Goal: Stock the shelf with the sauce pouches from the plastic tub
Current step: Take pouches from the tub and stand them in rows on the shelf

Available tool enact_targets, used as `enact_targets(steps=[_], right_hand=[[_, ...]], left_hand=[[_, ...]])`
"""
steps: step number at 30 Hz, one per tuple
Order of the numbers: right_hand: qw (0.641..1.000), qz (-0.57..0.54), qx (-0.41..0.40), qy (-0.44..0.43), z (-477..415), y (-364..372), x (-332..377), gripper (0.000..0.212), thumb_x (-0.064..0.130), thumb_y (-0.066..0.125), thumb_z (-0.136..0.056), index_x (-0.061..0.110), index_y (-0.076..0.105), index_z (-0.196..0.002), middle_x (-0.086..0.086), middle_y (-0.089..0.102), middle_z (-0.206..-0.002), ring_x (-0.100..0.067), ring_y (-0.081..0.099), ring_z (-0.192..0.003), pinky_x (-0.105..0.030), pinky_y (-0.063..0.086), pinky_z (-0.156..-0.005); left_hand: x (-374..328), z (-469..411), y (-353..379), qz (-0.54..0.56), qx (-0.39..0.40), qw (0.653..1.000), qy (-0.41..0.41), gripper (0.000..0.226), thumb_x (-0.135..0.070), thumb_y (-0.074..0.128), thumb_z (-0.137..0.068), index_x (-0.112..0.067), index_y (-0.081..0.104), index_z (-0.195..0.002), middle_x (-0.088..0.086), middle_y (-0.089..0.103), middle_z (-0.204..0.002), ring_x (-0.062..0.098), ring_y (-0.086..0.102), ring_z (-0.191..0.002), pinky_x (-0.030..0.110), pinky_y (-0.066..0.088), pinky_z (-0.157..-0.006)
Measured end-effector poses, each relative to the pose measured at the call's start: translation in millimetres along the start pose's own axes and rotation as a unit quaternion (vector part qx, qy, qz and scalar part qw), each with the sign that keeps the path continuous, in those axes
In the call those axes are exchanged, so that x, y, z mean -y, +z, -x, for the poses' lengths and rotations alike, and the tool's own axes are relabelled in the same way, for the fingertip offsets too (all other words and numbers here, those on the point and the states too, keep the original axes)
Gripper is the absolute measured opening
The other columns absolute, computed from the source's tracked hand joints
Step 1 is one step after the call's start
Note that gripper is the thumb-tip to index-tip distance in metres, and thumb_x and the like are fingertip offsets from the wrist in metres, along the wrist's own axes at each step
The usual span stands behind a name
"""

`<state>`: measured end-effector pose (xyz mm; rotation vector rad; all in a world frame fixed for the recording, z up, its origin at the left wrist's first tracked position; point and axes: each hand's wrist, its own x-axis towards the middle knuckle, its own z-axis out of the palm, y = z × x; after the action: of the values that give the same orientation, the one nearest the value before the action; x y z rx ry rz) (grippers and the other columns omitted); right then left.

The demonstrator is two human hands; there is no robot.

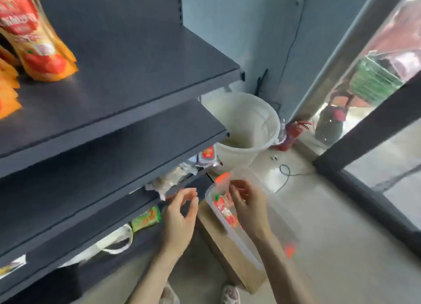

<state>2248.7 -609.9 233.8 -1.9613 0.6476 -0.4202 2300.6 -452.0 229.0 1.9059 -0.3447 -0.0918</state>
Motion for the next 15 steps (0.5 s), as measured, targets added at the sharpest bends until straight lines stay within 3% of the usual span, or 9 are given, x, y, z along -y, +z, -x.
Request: enact_targets(steps=[2, 4, 5, 7, 10, 15], right_hand=[[0.999, 0.015, 0.004, 0.037, 16.0, -24.9, -44.3, 0.016, 0.013, 0.059, -0.092, 0.027, 0.067, -0.087, 0.019, 0.068, -0.085, -0.003, 0.064, -0.081, -0.025, 0.052, -0.074], [0.997, 0.037, 0.016, 0.068, 28.0, -43.2, -81.3, 0.025, 0.016, 0.059, -0.092, 0.040, 0.060, -0.086, 0.034, 0.061, -0.082, 0.007, 0.062, -0.082, -0.011, 0.048, -0.071], [0.995, 0.041, 0.024, 0.090, 31.7, -49.7, -98.5, 0.022, 0.018, 0.058, -0.092, 0.039, 0.060, -0.088, 0.034, 0.060, -0.082, 0.007, 0.061, -0.081, -0.009, 0.046, -0.071], [0.989, 0.050, 0.033, 0.135, 34.6, -58.5, -132.1, 0.010, 0.019, 0.058, -0.093, 0.027, 0.065, -0.094, 0.023, 0.063, -0.086, 0.002, 0.060, -0.081, -0.005, 0.043, -0.070], [0.980, 0.054, 0.036, 0.187, 28.8, -62.0, -178.0, 0.010, 0.019, 0.058, -0.093, 0.016, 0.067, -0.096, 0.008, 0.066, -0.088, -0.008, 0.062, -0.081, -0.005, 0.041, -0.067], [0.968, 0.054, 0.041, 0.242, 1.1, -46.5, -249.0, 0.011, 0.017, 0.057, -0.092, 0.014, 0.068, -0.094, 0.007, 0.065, -0.082, -0.010, 0.061, -0.080, -0.010, 0.042, -0.067]], left_hand=[[19.1, 28.5, 41.3, 0.007, 0.041, 0.998, -0.052, 0.021, -0.007, 0.060, -0.088, -0.026, 0.063, -0.097, -0.011, 0.069, -0.093, 0.006, 0.064, -0.089, 0.023, 0.051, -0.081], [35.4, 52.0, 75.8, 0.002, 0.080, 0.993, -0.092, 0.027, -0.010, 0.061, -0.088, -0.036, 0.061, -0.096, -0.013, 0.068, -0.093, 0.006, 0.064, -0.090, 0.020, 0.051, -0.079], [42.3, 61.7, 91.1, -0.003, 0.097, 0.989, -0.112, 0.028, -0.012, 0.061, -0.088, -0.039, 0.060, -0.095, -0.014, 0.068, -0.094, 0.005, 0.064, -0.090, 0.016, 0.050, -0.077], [54.9, 75.1, 117.0, -0.006, 0.118, 0.982, -0.150, 0.028, -0.013, 0.060, -0.089, -0.040, 0.059, -0.095, -0.015, 0.067, -0.093, 0.004, 0.064, -0.089, 0.011, 0.049, -0.074], [72.1, 78.4, 152.2, -0.015, 0.131, 0.971, -0.200, 0.022, -0.011, 0.059, -0.090, -0.032, 0.060, -0.096, -0.013, 0.067, -0.091, 0.004, 0.063, -0.086, 0.015, 0.050, -0.074], [110.7, 53.2, 214.0, -0.010, 0.137, 0.951, -0.278, 0.015, -0.003, 0.055, -0.091, -0.012, 0.059, -0.102, -0.005, 0.061, -0.092, 0.010, 0.058, -0.086, 0.005, 0.045, -0.070]])
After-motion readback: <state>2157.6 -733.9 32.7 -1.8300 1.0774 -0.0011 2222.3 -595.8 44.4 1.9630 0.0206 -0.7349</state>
